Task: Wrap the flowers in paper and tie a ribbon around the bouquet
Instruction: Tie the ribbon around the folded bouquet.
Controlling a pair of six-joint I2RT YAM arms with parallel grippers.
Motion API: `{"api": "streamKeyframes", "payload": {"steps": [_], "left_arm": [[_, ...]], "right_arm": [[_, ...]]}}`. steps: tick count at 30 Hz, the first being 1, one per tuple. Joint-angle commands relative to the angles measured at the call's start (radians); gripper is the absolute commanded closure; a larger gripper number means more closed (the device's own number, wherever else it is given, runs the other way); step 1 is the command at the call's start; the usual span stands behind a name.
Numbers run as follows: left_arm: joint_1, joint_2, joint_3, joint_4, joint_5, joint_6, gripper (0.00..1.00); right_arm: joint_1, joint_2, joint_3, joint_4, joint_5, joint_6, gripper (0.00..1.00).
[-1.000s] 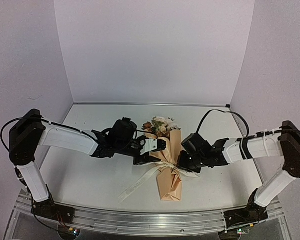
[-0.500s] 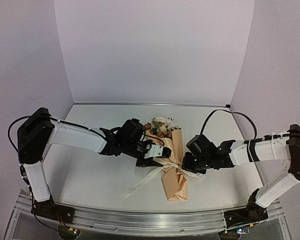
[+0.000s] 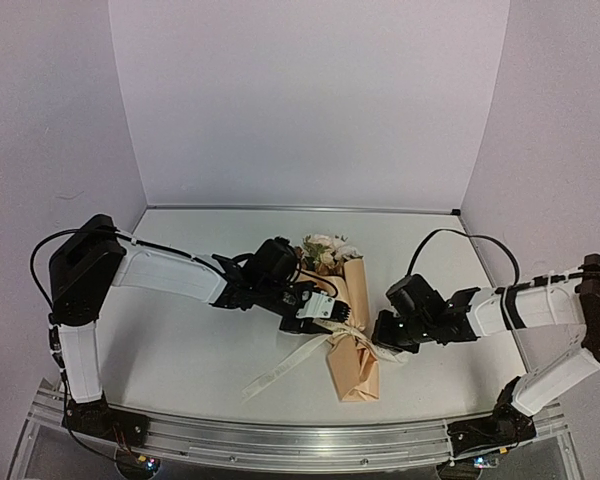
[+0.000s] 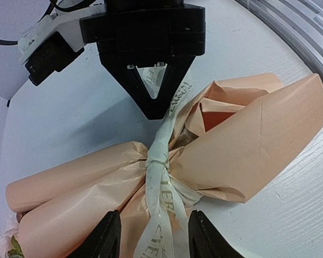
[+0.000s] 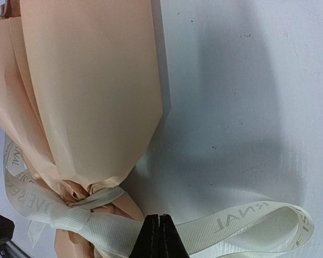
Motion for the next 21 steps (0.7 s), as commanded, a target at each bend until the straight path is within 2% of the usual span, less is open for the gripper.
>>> {"api": "streamKeyframes", "payload": {"steps": [1,14,21], "left_arm": [[-0.007,0.057,0.112,-0.074,0.037,0.059,0.56],[-0.047,0.11,0.173,-0.109,0.023,0.105,0.55],[-0.077,0.139,0.167,-0.076,-0.026,0.153,0.55]], "right_arm": [[-0.008,-0.047,-0.006,0.057,-0.076,-0.063,1.0],[-0.011,-0.127,-0.072,0.022,-0.083,-0.076,1.0],[-0.012,-0.149,-0.098,0.023,-0.126,-0.084,1.0]]}}
